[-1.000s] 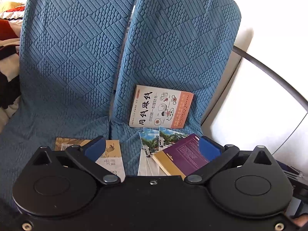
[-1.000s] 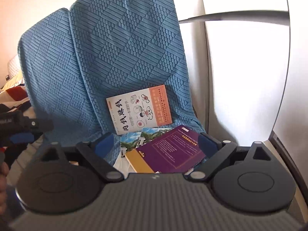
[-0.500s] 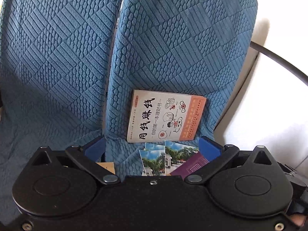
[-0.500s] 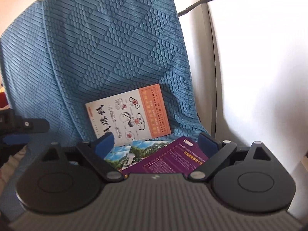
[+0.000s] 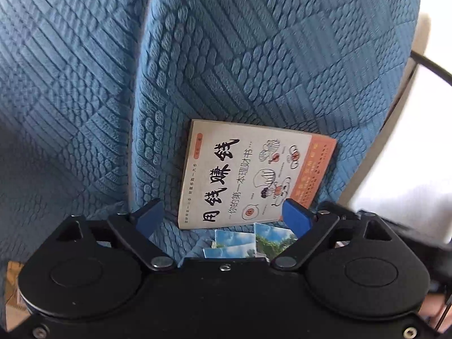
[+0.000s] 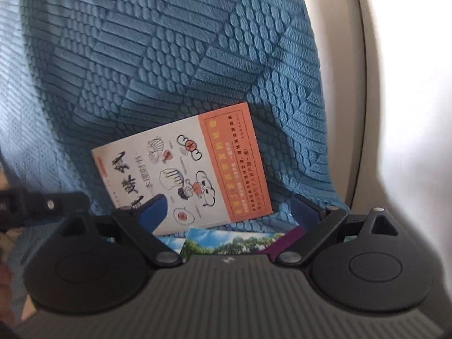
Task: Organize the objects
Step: 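Move both tools toward the orange-and-white book on the other seat back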
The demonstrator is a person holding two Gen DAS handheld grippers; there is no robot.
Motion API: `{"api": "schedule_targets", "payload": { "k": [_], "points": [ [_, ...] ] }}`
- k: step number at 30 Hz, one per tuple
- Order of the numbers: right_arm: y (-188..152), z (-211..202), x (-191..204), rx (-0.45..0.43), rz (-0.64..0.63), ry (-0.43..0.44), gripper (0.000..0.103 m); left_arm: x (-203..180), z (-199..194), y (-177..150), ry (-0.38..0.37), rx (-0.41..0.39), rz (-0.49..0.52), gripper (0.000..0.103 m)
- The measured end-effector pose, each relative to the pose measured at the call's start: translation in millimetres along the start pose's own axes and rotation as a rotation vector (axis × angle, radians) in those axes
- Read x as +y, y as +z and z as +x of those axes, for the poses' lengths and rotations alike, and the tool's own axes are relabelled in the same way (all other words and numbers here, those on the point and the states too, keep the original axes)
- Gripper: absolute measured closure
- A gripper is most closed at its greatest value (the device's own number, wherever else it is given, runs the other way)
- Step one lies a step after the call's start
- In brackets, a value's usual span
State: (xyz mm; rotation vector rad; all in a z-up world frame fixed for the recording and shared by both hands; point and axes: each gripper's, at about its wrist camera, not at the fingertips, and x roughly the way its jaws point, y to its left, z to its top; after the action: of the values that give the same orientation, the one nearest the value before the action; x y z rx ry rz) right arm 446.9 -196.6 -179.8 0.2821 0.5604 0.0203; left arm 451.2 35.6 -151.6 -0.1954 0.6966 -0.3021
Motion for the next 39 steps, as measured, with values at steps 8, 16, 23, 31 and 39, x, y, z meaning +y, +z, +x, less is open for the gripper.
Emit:
{"api": "schedule_targets", "payload": {
  "k": [8,16,23,31,39],
  "points": [
    [21,53,-13,-0.020,0.004,0.029,0.008,18,46,7,-0.023,0.034,0.011,0.028],
    [26,77,-25,-0.018,-0.015,0.142,0.008,25,73,14,-0.052,0.046,0.018,0.035],
    [25,98,-26,0.025,-0.024,0.218,0.006,26,92,13,-0.074,0.064,0.039,0.035],
    [19,109,-33,0.046,-0.055,0.247,0.007,17,104,5,-0.025,0.063,0.078,0.043],
    [22,80,-43,0.008,-0.035,0.206,0.036,5,104,9,0.005,0.069,0.036,0.061]
  ]
}}
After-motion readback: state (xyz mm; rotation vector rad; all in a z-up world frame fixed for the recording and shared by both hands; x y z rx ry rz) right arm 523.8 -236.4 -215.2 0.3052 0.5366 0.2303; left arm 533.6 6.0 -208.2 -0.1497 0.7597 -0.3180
